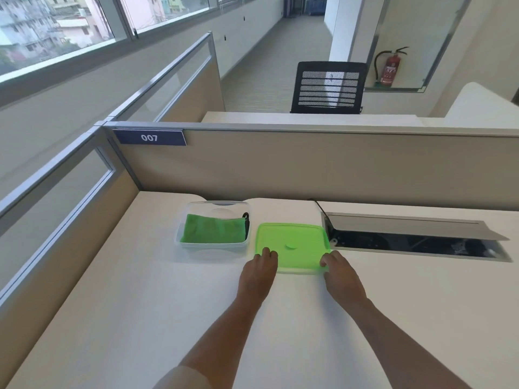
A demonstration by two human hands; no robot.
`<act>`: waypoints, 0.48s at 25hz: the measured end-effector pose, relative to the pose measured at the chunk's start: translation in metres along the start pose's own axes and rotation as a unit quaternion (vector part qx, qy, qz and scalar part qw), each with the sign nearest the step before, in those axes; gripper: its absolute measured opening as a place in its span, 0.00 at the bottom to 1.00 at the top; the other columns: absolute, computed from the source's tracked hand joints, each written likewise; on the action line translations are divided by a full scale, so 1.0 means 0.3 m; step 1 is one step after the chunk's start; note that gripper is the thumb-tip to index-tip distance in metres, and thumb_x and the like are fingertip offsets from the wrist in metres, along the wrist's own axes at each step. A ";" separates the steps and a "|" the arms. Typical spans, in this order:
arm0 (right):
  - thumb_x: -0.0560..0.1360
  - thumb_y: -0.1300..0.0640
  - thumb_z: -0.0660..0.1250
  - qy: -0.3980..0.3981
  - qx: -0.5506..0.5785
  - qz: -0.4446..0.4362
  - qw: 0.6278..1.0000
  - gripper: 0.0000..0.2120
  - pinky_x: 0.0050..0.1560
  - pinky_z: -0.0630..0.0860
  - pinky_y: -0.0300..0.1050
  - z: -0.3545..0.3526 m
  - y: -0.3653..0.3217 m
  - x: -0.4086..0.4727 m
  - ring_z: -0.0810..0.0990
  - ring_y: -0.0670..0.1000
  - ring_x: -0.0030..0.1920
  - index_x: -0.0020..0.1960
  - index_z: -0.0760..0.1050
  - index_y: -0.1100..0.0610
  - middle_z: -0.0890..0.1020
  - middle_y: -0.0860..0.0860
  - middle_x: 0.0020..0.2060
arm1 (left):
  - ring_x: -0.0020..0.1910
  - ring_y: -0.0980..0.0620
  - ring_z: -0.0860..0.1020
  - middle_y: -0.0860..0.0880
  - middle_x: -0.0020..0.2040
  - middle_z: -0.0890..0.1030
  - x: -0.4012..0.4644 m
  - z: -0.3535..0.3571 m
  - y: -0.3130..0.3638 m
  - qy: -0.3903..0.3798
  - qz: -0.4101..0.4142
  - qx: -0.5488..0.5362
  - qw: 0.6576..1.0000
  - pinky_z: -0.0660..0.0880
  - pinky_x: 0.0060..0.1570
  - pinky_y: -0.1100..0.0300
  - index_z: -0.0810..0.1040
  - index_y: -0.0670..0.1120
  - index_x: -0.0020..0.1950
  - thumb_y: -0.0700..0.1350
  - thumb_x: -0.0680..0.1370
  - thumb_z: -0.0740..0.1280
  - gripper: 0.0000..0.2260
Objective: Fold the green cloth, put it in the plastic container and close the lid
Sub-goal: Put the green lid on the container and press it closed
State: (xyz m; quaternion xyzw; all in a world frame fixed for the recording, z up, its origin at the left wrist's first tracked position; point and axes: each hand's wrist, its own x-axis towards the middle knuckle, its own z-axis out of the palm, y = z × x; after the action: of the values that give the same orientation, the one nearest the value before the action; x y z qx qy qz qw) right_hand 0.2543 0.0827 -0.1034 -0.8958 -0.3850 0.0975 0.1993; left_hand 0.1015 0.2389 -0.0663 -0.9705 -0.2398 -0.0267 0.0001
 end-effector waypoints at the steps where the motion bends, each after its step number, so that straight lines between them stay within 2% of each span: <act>1: 0.69 0.71 0.64 0.019 0.011 0.001 1.000 0.13 0.40 0.73 0.50 -0.006 -0.003 -0.005 0.75 0.56 0.48 0.50 0.73 0.57 0.74 0.51 0.49 | 0.21 0.53 0.73 0.50 0.30 0.74 -0.003 -0.010 0.003 0.011 0.004 0.004 1.000 0.64 0.16 0.63 0.77 0.47 0.34 0.32 0.51 0.80 0.19; 6: 0.71 0.69 0.68 0.094 0.077 0.008 0.993 0.11 0.43 0.75 0.53 -0.057 -0.009 -0.023 0.78 0.58 0.47 0.49 0.72 0.57 0.78 0.52 0.50 | 0.26 0.51 0.74 0.49 0.33 0.75 -0.029 -0.069 -0.022 0.078 0.019 -0.001 0.997 0.67 0.17 0.59 0.78 0.46 0.38 0.31 0.57 0.77 0.17; 9: 0.73 0.68 0.69 0.121 0.109 0.009 0.987 0.09 0.44 0.73 0.50 -0.093 -0.010 -0.040 0.79 0.57 0.46 0.49 0.73 0.58 0.80 0.52 0.47 | 0.31 0.47 0.76 0.47 0.37 0.77 -0.040 -0.101 -0.039 0.109 0.030 -0.040 0.993 0.68 0.23 0.55 0.79 0.44 0.44 0.30 0.65 0.73 0.13; 12: 0.75 0.65 0.68 0.139 0.142 0.016 0.980 0.10 0.40 0.70 0.46 -0.141 -0.020 -0.042 0.79 0.51 0.42 0.48 0.72 0.52 0.81 0.47 0.42 | 0.37 0.46 0.76 0.47 0.41 0.77 -0.041 -0.137 -0.061 0.146 0.062 -0.064 0.985 0.71 0.31 0.53 0.79 0.44 0.49 0.32 0.70 0.71 0.11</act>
State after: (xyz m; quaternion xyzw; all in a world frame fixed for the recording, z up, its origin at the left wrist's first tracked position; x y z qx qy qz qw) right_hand 0.2557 0.0651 -0.0624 -0.8692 -0.3216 0.0288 0.3745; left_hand 0.0800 0.2489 -0.0260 -0.9671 -0.1740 -0.1838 -0.0252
